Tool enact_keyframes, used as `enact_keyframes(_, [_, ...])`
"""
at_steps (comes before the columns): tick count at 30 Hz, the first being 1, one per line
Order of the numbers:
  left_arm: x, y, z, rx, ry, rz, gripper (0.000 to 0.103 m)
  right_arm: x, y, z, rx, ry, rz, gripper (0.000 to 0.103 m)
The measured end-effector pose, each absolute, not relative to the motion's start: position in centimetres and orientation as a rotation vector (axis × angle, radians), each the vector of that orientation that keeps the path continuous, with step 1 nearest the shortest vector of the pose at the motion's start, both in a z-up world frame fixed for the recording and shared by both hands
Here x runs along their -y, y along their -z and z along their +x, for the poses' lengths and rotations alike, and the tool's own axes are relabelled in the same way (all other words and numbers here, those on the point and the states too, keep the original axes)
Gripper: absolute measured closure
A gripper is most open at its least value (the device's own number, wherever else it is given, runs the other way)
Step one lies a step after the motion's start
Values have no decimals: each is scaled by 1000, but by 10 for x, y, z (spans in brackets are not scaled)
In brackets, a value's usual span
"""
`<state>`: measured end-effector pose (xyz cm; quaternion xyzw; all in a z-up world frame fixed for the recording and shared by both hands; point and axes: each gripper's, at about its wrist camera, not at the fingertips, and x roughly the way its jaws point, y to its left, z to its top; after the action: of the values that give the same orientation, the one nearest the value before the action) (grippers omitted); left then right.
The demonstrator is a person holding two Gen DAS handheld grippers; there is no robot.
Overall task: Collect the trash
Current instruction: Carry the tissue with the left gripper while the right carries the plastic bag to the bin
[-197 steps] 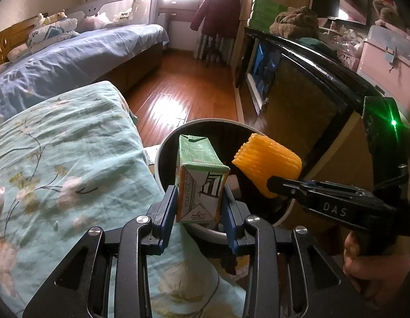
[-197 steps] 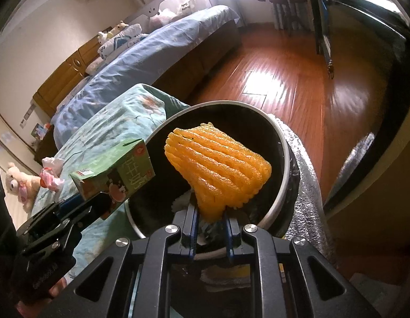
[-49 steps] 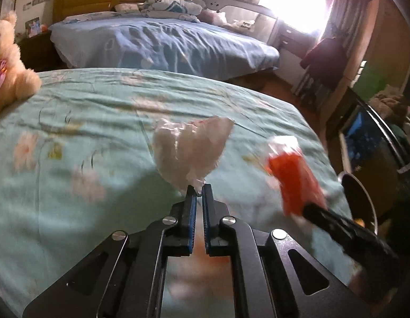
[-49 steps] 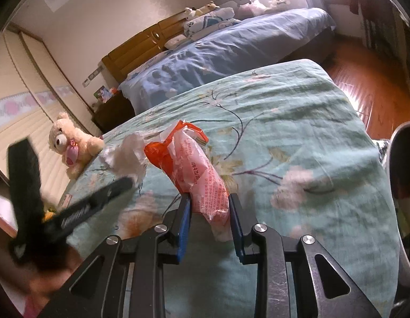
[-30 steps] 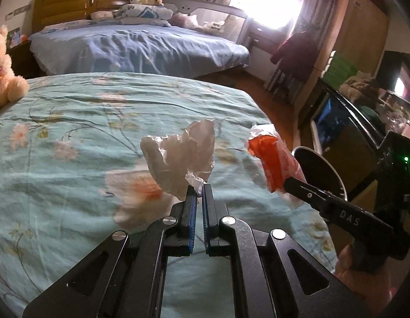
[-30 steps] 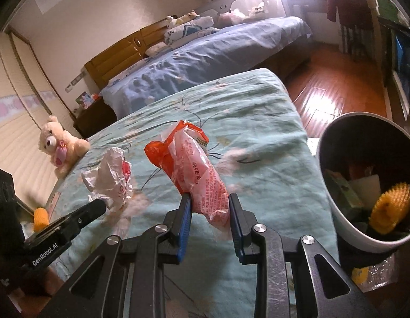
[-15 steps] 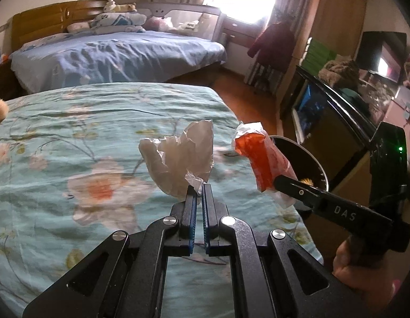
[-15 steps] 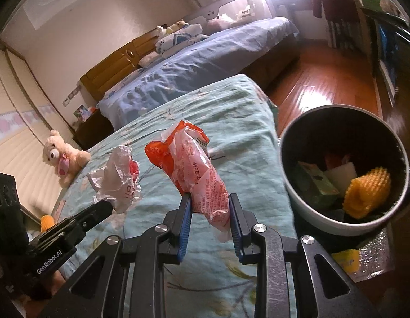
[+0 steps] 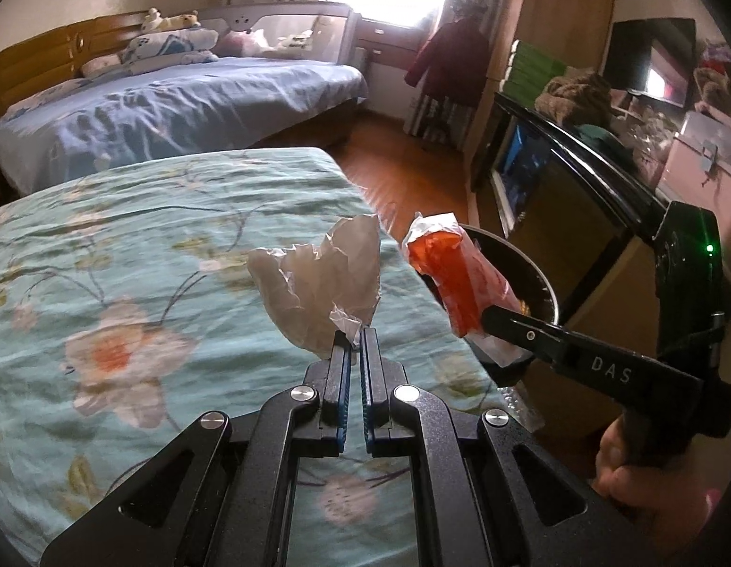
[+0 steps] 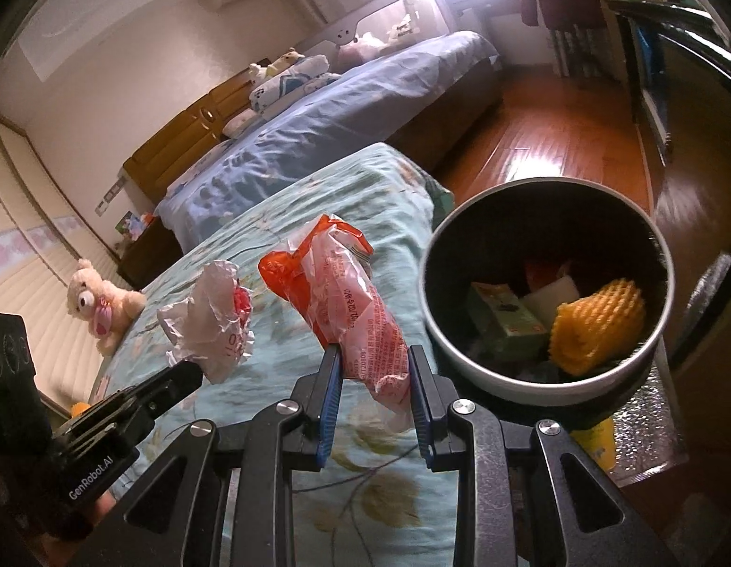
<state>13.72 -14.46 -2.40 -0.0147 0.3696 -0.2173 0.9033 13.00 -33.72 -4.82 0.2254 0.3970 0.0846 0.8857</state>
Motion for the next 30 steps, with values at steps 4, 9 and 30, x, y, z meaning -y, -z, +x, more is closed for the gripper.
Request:
enact_keyframes(4, [159,23,137,-764,469,-13,99,347,47,128,-821,-159,480,76])
enact_keyframes(9, [172,24,139,-769,490,4,99,356,46,126,-814,-140,487,76])
enact_keyframes(30, [226,21,145,-764,567,60,99,401,51,121,-808,-49,514,76])
